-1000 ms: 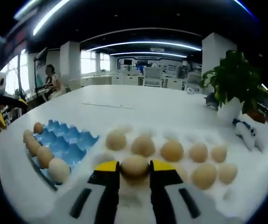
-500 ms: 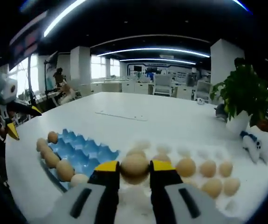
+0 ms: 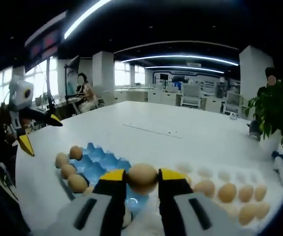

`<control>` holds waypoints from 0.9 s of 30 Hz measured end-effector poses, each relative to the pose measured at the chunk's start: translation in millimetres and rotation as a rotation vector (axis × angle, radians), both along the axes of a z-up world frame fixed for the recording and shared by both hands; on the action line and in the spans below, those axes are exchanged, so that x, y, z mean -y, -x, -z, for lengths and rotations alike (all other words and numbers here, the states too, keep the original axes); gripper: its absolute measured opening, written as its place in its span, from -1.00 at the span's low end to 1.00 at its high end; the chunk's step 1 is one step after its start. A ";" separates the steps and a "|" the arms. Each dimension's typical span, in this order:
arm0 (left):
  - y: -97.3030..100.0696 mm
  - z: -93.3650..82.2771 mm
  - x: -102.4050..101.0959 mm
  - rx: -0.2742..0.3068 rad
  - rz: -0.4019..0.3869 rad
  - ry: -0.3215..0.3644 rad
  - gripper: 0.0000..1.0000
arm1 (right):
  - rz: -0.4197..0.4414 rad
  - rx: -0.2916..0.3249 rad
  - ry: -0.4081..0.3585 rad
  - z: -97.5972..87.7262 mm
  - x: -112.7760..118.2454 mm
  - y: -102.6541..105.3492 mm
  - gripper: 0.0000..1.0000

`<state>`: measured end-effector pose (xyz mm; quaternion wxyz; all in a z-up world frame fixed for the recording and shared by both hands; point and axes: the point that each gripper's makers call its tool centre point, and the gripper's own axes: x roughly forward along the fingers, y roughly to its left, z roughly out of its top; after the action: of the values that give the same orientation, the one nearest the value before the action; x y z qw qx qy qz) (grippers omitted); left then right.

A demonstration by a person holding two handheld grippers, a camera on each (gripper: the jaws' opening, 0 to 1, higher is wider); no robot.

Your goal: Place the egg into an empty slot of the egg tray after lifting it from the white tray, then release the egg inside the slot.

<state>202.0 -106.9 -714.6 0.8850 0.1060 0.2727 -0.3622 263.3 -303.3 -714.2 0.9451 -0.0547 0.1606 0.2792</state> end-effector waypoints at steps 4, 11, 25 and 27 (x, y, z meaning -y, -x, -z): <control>-1.4 -0.8 -0.7 0.002 -0.010 0.008 0.91 | -0.042 -0.010 -0.018 1.0 -19.0 2.0 -0.51; -1.5 0.0 1.2 0.002 0.005 0.001 0.87 | -0.154 -0.011 -0.040 -1.5 -68.9 6.2 -0.51; -3.4 1.2 1.5 -0.003 0.002 0.008 0.90 | -0.282 -0.030 -0.057 4.9 -127.4 6.8 -0.51; -4.2 0.9 2.0 -0.003 0.002 0.011 0.89 | -0.291 -0.041 -0.057 9.5 -132.7 6.6 -0.51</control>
<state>206.1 -108.9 -715.5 0.8848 0.1006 0.2719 -0.3647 256.7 -170.6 -723.7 0.8922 -0.0448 0.1624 0.4190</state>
